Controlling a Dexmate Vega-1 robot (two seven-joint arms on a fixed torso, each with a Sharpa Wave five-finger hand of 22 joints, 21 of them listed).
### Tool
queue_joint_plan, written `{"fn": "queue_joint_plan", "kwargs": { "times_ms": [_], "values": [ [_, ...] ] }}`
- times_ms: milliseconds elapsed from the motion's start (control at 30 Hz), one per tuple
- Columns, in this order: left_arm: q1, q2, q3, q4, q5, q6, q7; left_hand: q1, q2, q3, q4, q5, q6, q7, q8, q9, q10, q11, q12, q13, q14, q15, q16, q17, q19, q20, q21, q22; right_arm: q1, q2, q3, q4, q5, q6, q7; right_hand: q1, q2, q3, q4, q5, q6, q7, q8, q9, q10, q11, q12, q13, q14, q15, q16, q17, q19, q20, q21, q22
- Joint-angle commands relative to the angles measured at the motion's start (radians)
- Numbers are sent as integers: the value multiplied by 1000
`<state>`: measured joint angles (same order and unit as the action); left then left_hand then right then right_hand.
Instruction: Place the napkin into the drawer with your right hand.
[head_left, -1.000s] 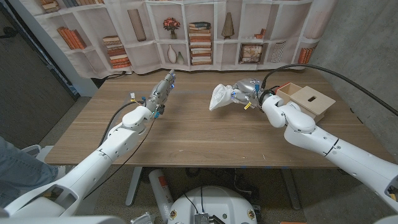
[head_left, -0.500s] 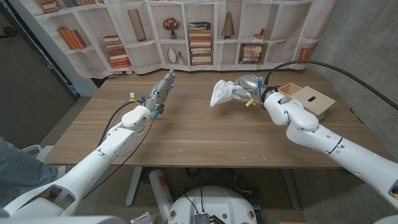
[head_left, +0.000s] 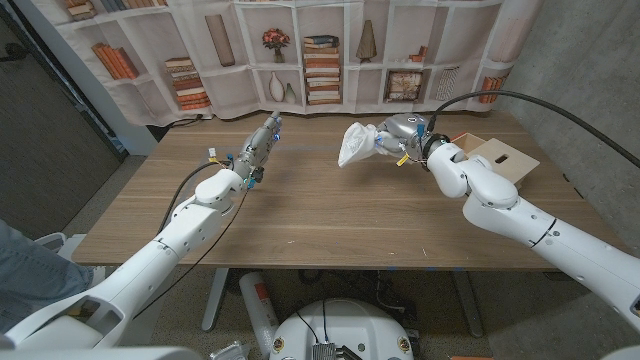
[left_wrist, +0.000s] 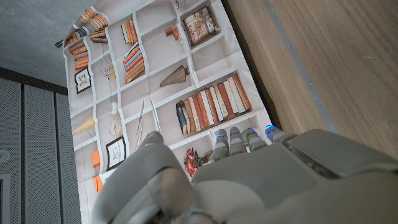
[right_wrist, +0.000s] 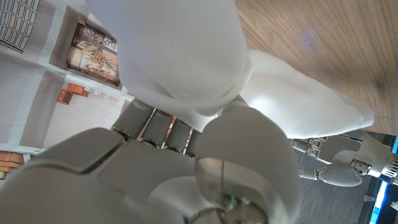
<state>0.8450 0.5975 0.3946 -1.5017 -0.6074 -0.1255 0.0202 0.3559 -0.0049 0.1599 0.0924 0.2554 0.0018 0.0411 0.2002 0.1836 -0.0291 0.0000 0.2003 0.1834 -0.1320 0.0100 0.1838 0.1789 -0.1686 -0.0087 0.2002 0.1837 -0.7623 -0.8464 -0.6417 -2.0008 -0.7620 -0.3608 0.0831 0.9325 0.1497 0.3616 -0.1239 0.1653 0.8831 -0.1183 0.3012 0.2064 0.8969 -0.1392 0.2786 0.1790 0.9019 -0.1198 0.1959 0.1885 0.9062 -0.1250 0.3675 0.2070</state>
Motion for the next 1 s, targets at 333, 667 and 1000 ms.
{"fn": "queue_joint_plan", "kwargs": {
  "times_ms": [333,667,1000],
  "values": [
    [-6,-3,2,7,0,-5,-6,4,11,-8,-1,-3,4,0,0,6,3,1,4,5,2,-4,3,2,-61,-3,4,2,2,-13,27,-45,-6,-3,17,-2,8,1,5,7,32,-19,-2,5,14,4,-6,4,8,-98,5,3,-4,-85,10,1],
    [-1,-1,2,-2,2,-4,-2,4,12,-9,-1,-3,5,1,0,6,2,3,3,5,2,-4,3,2,-61,-4,5,2,-4,-23,46,-67,2,-4,26,-1,7,3,5,7,36,-18,-5,6,19,4,-9,4,8,-99,3,2,-3,-85,12,1],
    [2,2,2,-9,3,0,3,5,13,-10,-1,-3,4,2,-1,6,2,2,3,5,2,-3,3,2,-61,-4,5,2,-10,-27,60,-77,9,-9,27,-2,6,3,6,7,39,-20,-8,6,21,4,-13,4,8,-98,3,2,-4,-84,12,1]
  ]
}}
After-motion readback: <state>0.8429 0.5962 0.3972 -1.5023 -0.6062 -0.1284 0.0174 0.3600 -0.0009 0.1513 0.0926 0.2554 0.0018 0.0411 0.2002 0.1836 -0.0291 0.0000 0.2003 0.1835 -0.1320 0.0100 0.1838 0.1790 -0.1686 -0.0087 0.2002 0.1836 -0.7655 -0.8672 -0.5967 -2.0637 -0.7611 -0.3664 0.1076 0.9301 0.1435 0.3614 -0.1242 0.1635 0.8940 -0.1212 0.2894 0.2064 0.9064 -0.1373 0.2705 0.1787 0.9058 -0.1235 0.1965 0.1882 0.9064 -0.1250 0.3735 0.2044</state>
